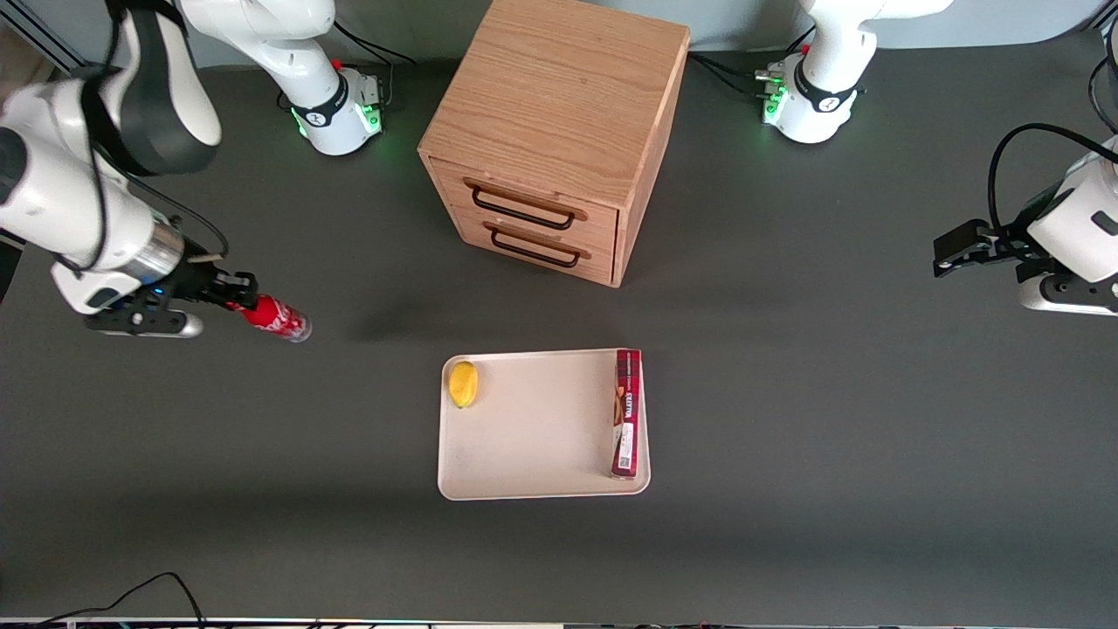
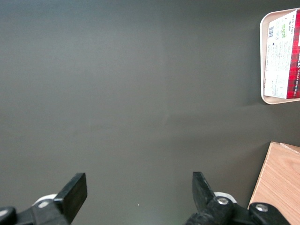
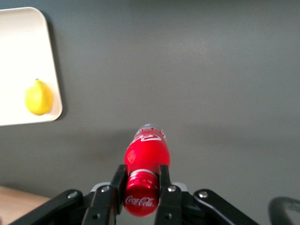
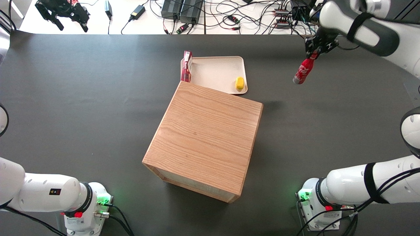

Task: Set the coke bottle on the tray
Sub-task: 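Lift the bottle off the table with the right gripper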

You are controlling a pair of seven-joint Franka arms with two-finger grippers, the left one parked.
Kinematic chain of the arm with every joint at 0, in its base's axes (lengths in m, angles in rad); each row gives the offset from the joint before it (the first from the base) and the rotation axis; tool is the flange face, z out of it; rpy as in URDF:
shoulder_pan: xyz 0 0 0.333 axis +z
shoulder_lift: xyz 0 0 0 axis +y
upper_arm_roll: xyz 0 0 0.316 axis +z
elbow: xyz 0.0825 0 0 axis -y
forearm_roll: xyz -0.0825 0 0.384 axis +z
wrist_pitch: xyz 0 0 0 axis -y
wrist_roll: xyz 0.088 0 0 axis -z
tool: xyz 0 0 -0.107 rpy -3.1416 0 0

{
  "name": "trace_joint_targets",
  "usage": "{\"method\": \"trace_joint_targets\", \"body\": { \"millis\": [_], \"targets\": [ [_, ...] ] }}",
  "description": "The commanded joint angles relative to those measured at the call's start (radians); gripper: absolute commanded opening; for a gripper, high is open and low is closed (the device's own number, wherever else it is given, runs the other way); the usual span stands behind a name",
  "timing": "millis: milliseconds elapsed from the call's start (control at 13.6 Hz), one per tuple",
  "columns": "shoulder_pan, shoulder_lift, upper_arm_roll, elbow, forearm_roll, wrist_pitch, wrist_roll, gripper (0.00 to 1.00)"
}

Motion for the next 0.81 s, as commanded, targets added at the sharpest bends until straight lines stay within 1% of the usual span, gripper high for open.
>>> {"method": "trace_joint_targets", "body": {
  "millis": [0, 73, 220, 367, 440, 514, 587, 734],
  "targets": [
    [-0.010, 0.045, -0.002, 0.233, 0.007, -0.207, -0.019, 0.00],
    [-0.010, 0.066, -0.003, 0.310, 0.008, -0.270, -0.019, 0.00],
    [-0.010, 0.158, -0.005, 0.474, 0.007, -0.377, -0.017, 0.00],
    [0.004, 0.270, -0.003, 0.626, -0.005, -0.445, -0.004, 0.00],
    [0.008, 0.320, 0.000, 0.689, -0.007, -0.466, 0.031, 0.00],
    [0.034, 0.363, 0.001, 0.741, -0.008, -0.468, 0.076, 0.00],
    [0.081, 0.408, -0.005, 0.792, -0.011, -0.468, 0.126, 0.00],
    [0.170, 0.511, -0.006, 0.898, -0.040, -0.450, 0.256, 0.00]
  ]
}}
